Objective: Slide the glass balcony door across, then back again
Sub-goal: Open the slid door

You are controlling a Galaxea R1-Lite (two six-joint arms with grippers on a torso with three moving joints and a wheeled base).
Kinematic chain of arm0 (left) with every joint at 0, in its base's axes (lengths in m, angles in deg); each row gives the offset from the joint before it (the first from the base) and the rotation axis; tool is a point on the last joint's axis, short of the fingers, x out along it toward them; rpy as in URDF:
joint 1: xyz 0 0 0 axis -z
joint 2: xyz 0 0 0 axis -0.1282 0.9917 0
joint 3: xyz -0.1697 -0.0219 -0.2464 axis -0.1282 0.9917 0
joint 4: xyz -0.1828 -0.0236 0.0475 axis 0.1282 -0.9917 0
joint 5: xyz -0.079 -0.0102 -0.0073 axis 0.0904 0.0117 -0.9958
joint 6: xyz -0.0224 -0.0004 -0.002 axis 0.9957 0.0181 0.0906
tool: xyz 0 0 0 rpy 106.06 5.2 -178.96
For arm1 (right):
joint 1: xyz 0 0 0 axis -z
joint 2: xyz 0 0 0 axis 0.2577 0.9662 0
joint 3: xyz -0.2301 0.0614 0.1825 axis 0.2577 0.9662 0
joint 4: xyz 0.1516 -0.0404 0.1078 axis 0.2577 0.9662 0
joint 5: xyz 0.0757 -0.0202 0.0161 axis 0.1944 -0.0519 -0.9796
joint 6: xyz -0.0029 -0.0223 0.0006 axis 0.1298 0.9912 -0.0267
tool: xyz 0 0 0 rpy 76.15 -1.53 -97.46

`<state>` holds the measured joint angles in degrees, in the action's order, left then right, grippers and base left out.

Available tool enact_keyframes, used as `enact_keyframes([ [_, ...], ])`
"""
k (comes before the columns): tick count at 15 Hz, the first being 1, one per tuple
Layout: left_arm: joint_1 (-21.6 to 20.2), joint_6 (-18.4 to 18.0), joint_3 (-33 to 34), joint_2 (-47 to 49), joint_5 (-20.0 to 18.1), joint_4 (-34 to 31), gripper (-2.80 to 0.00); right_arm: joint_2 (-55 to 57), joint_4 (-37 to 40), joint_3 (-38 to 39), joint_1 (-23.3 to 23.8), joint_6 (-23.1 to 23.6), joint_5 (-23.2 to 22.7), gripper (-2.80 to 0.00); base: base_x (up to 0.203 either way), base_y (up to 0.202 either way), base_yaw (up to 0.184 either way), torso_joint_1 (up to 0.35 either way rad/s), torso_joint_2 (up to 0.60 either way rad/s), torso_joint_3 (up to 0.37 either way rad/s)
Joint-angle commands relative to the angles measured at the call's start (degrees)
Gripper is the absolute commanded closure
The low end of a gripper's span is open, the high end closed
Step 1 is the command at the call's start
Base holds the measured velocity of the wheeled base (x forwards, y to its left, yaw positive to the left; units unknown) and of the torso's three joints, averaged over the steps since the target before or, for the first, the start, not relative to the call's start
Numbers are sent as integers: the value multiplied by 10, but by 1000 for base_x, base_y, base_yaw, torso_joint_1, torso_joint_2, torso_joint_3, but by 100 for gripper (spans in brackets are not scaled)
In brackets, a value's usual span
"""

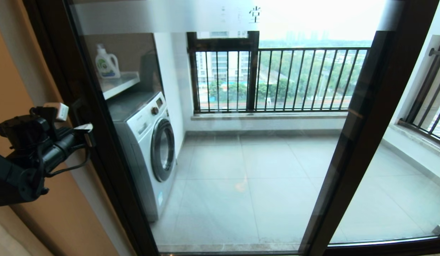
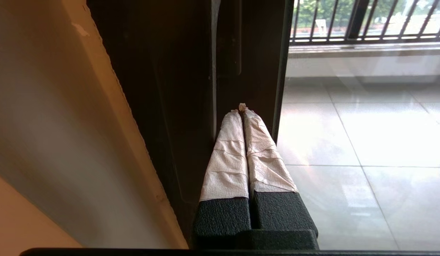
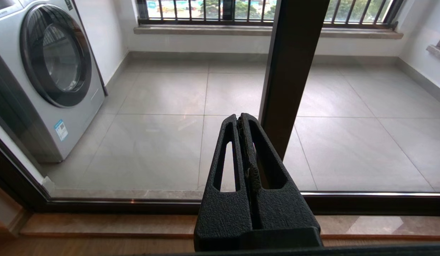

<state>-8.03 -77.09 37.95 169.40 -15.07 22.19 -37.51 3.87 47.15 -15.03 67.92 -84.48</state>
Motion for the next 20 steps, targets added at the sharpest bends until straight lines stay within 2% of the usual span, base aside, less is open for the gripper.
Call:
enact_keyframes([
  [1,0,3,10,-32,-19,10,0,0,0,0,0,1,0,0,0,0,0,0,0,0],
  [5,0,16,49,-78,-27,10,0,0,0,0,0,1,0,0,0,0,0,0,0,0],
  [10,-16,35,52,-98,-26,10,0,0,0,0,0,1,0,0,0,0,0,0,0,0],
  [13,-32,35,29,-88,-27,10,0,0,0,-1,-1,1,0,0,0,0,0,0,0,0],
  [20,-38,38,-51,-18,-19,8,0,0,0,-1,0,1,0,0,0,0,0,0,0,0],
])
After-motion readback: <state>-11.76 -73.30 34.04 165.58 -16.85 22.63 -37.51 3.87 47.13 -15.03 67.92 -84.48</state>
